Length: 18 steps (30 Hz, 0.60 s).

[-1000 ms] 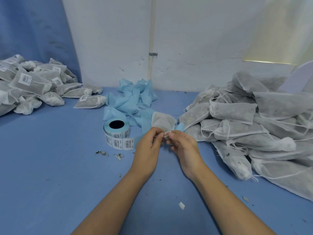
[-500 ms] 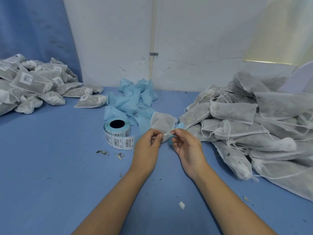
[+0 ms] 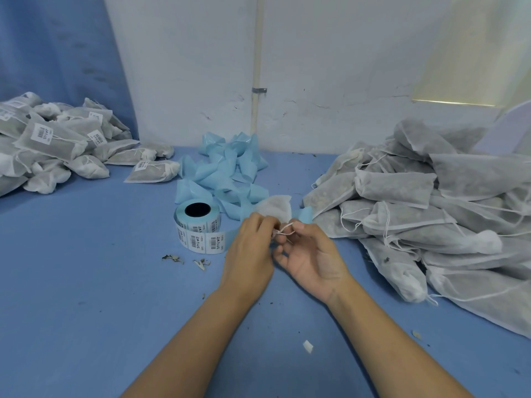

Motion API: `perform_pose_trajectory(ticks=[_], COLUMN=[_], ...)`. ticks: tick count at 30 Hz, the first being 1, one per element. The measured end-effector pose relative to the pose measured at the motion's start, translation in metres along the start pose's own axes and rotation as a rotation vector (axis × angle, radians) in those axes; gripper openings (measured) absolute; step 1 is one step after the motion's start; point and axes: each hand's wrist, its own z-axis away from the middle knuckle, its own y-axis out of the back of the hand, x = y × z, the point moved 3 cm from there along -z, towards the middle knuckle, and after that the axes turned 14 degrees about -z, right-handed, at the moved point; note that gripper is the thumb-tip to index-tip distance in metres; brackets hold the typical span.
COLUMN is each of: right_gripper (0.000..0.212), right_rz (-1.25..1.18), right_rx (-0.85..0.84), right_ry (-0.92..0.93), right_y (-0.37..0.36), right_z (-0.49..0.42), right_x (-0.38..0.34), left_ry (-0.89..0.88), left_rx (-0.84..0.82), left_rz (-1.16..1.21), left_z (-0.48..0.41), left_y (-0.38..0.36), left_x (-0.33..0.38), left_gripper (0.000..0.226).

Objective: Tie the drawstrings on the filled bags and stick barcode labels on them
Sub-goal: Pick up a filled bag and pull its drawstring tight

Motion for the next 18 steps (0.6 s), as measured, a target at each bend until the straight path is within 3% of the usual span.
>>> perform_pose_trajectory(ticks=[4,9,13,18], right_gripper=[0.042,0.017,0.011,0.021], right_rz=[-0.028,-0.025,0.054,0.229], right_rx=[-0.052,0.069,0.152,0.229], right_ry=[-0.011,0.07,0.182,0.329], right_y=[-0.002,0.005,0.009,0.008], right_z=[0.001,-0.001,-0.002,-0.003], right_x=[-0.001,-0.006,-0.01,-0.01], left_ry=[0.083,0.174,0.244,0.224], left_rx=[0.15,0.286,0.304,0.412], left_rz=[0.191,0.344,0.555,0.557], left_z=[-0.005,-0.01,-0.015,-0.015], left_y=[0.008,0.017,0.025,0.036], left_x=[-0.004,-0.005,0.0,0.003], left_gripper=[0.037,0.025,0.025,0.035])
